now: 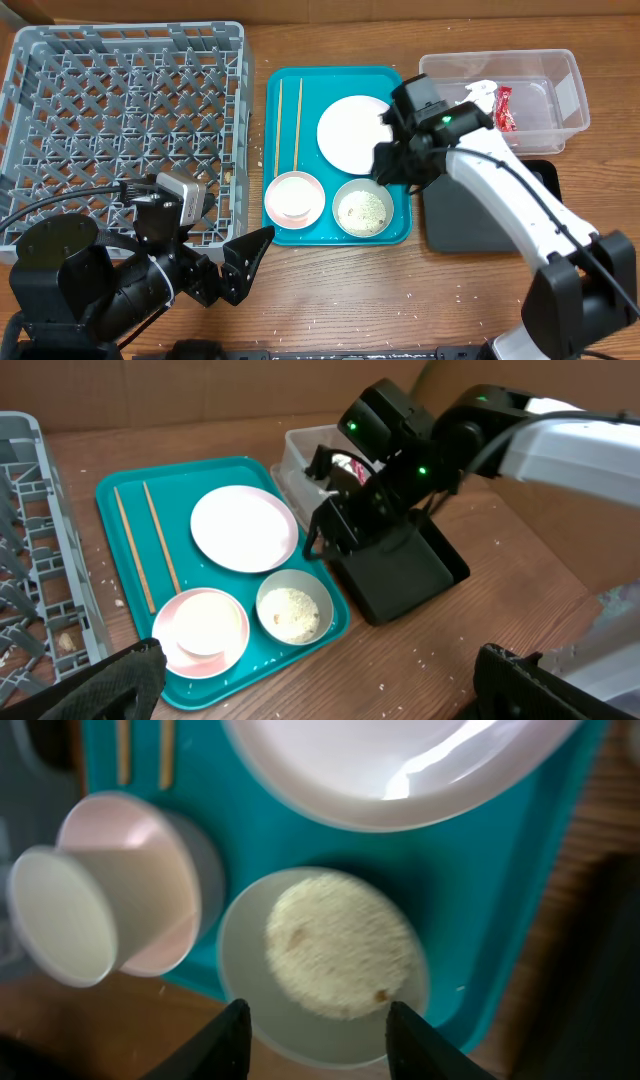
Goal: Sort waste into correct bins and load items into the dishwasher
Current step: 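Grasp the grey rice bowl with the right gripper and lift it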
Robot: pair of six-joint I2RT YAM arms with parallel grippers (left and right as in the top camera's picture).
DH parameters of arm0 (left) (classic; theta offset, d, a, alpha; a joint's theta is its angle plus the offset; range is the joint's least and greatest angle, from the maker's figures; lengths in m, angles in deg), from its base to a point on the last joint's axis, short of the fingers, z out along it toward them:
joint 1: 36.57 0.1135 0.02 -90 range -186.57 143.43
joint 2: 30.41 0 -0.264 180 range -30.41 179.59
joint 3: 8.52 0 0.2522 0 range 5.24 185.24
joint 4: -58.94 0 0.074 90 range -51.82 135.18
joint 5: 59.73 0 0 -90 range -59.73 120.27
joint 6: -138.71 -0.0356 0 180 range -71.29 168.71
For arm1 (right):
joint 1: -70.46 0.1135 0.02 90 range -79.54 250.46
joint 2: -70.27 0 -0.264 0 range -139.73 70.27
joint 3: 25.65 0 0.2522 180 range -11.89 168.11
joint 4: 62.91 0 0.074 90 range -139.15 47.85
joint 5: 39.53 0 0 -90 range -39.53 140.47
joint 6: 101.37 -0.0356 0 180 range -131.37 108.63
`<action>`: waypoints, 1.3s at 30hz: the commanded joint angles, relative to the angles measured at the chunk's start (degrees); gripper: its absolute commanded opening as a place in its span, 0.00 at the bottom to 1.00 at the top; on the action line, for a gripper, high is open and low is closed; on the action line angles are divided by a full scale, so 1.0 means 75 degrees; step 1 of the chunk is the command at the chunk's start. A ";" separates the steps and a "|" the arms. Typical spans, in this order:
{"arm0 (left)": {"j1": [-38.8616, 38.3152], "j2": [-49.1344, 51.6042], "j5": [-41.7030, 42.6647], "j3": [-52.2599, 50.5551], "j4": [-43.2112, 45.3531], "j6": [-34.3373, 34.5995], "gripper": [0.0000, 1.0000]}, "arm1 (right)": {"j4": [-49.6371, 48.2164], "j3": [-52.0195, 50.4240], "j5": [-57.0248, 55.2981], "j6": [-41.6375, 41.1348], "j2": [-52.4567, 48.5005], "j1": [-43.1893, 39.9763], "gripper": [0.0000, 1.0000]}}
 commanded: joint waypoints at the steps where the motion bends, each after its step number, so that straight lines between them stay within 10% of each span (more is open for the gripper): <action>1: 0.0041 -0.0029 0.0006 0.0073 -0.0003 -0.0169 1.00 | -0.0055 -0.0085 0.0300 0.0140 0.0050 0.0845 0.47; 9: 0.0041 -0.0029 0.0009 0.0073 -0.0009 -0.0169 1.00 | -0.1300 -0.0667 -0.2632 -0.0868 -0.0600 0.2291 0.50; 26: 0.0041 -0.0029 0.0009 0.0070 -0.0012 -0.0169 1.00 | -0.1682 -0.0627 -0.2626 -0.1075 -0.1716 0.2378 0.04; 39: 0.0041 -0.0029 0.0009 0.0073 -0.0015 -0.0169 1.00 | -0.1064 -0.0131 -0.0705 -0.2468 0.0289 0.1253 0.04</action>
